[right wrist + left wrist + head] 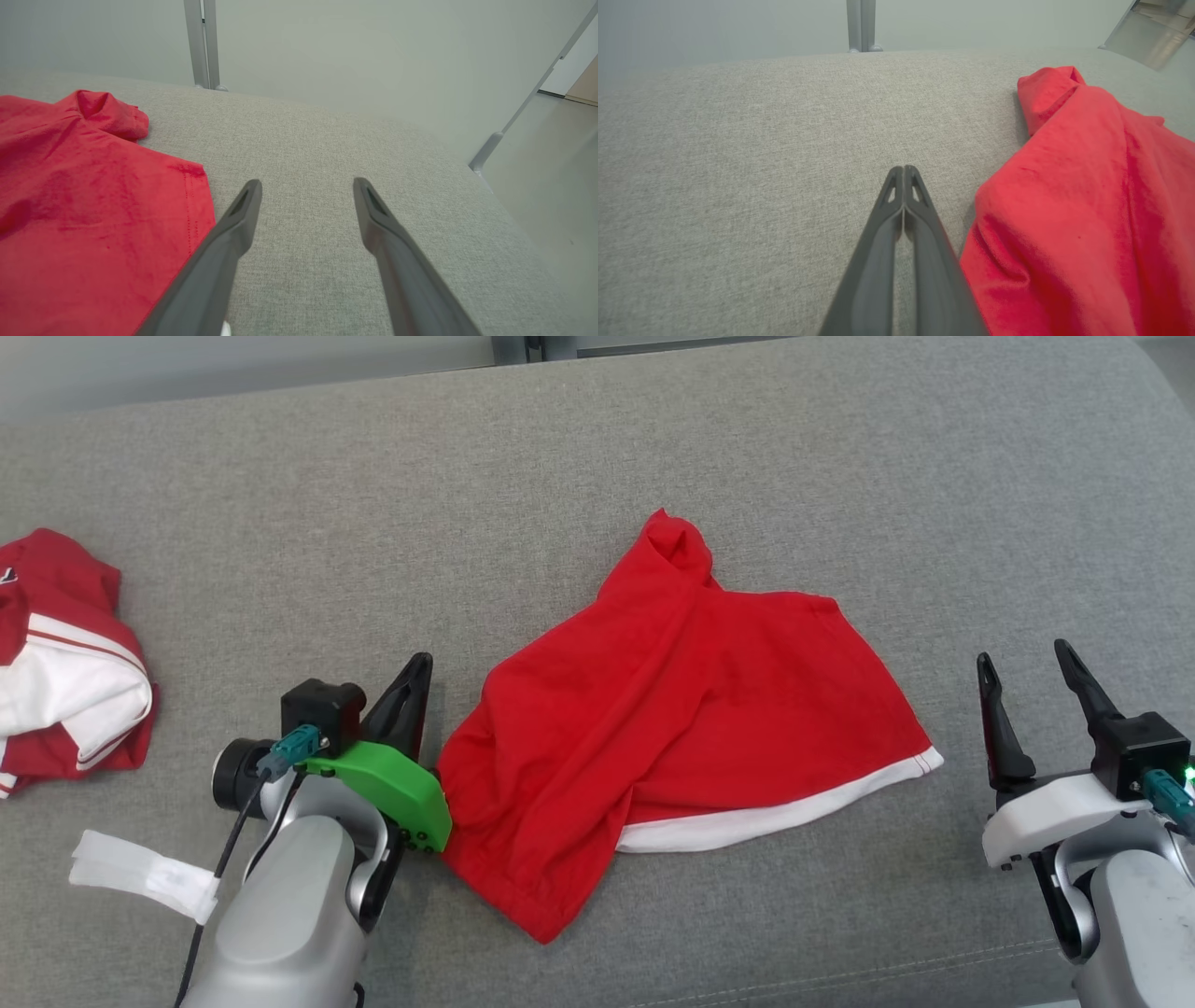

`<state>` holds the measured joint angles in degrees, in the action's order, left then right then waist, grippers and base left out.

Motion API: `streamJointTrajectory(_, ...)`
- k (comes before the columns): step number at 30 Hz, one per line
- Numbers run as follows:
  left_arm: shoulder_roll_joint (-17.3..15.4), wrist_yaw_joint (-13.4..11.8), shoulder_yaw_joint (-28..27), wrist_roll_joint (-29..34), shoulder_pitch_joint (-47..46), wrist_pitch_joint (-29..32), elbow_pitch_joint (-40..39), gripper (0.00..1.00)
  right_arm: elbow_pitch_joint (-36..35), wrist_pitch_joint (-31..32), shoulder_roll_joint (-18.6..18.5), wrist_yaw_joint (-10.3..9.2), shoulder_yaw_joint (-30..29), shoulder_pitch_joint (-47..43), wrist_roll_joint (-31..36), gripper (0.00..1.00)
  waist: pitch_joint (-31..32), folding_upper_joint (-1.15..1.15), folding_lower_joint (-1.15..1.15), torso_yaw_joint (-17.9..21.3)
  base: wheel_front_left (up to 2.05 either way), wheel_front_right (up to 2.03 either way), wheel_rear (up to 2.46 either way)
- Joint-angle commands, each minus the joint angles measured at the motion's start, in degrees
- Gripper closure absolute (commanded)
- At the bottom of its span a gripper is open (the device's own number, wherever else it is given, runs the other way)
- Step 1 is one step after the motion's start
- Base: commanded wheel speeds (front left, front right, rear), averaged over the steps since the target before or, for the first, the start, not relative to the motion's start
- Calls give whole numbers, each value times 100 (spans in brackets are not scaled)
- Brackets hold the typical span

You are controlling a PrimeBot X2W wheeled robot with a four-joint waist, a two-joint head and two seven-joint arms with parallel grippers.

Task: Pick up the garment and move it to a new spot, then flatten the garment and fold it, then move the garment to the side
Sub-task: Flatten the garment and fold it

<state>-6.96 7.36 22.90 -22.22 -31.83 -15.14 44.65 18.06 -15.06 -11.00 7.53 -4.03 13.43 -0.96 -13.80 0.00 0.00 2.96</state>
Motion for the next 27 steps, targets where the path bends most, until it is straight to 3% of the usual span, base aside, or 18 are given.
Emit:
streamJointTrajectory(1,17,13,-61,32,106,0,-56,100,12,-17,23,-8,-30,-57,-17,0,41,0,0,-48,0,0,0)
streamJointTrajectory(3,60,14,-203,63,161,1,-161,100,42,-17,41,-8,-61,-77,-12,0,85,0,0,-108,0,0,0)
streamJointTrajectory(4,96,14,-245,70,217,1,-202,46,54,-17,46,-8,-62,-82,-13,0,118,0,0,-142,0,0,0)
streamJointTrajectory(5,140,15,-248,57,277,1,-225,0,66,-17,53,-8,-52,-84,-9,0,152,0,0,-172,0,0,0)
streamJointTrajectory(12,223,17,113,-267,501,1,-297,0,79,-17,105,-8,-35,-110,-10,0,347,0,0,-339,0,0,0)
streamJointTrajectory(22,144,11,716,-760,558,1,228,0,61,-17,138,-9,34,-123,-73,0,362,0,0,-306,0,0,0)
streamJointTrajectory(23,142,10,759,-784,555,1,320,8,59,-17,126,-8,40,-107,-68,0,339,0,0,-282,0,0,0)
streamJointTrajectory(24,145,10,821,-823,535,0,366,60,53,-17,124,-8,42,-88,-70,0,313,0,0,-253,0,0,0)
streamJointTrajectory(25,154,10,885,-868,515,1,408,100,50,-17,125,-8,51,-73,-72,0,290,0,0,-223,0,0,0)
streamJointTrajectory(27,117,9,972,-903,430,1,482,100,39,-17,118,-8,41,-54,-76,0,253,0,0,-175,0,0,0)
